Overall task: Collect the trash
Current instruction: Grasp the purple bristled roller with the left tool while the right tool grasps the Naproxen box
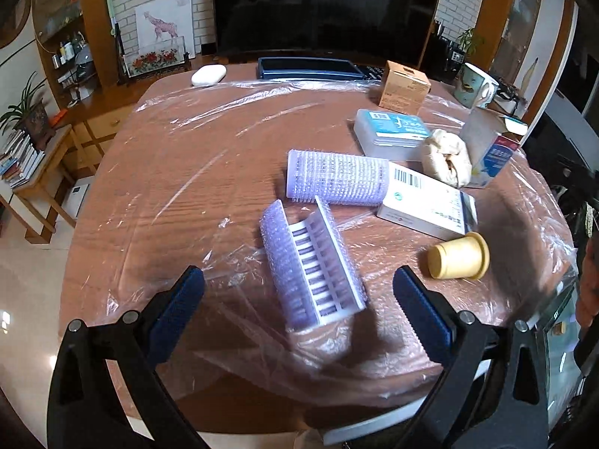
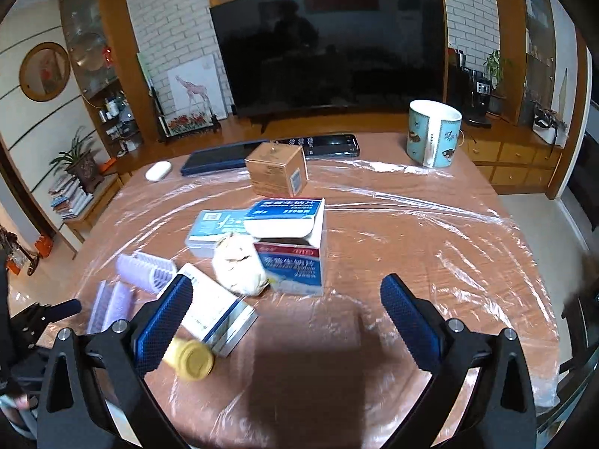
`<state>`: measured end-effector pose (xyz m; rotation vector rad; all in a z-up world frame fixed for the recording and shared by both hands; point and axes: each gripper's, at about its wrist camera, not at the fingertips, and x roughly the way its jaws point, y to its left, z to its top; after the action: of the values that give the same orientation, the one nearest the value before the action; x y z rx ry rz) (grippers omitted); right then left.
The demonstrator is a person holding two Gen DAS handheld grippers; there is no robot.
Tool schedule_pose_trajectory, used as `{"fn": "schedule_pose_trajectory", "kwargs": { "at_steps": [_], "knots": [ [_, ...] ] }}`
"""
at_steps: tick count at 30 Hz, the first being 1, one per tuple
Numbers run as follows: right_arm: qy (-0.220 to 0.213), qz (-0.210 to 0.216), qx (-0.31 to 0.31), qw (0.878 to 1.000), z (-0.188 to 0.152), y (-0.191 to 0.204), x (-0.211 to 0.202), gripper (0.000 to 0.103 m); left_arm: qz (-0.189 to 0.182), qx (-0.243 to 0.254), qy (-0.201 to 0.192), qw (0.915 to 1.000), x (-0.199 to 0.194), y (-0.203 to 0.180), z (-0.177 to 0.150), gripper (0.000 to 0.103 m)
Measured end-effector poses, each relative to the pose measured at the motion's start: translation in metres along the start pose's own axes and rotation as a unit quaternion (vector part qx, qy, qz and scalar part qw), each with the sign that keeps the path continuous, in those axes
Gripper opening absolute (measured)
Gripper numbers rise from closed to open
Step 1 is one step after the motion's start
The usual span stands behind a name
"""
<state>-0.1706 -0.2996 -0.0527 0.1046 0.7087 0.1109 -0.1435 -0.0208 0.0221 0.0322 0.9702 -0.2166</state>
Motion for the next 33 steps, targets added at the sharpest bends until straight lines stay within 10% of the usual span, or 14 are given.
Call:
{"fn": "schedule_pose_trajectory", "kwargs": {
  "at_steps": [23,27,33],
  "knots": [
    [0.049,0.03,0.027,0.998,0.018,-0.025,0.077,0.082,0.052,-0.018,0.02,0.9983,0.026,-0.009,0.006,0.077],
    [0.057,0.05,0.032,0.997,0.021,-0.025,0.083,0.058,0.053,-0.018,0.017,0.9983,0.025,-0.008,0.006,0.066],
    [0.059,0.055,0.013,0.997,0.024,-0.02,0.078,0.047,0.046,-0.016,0.016,0.9987,0.022,-0.006,0.008,0.045]
  ]
}}
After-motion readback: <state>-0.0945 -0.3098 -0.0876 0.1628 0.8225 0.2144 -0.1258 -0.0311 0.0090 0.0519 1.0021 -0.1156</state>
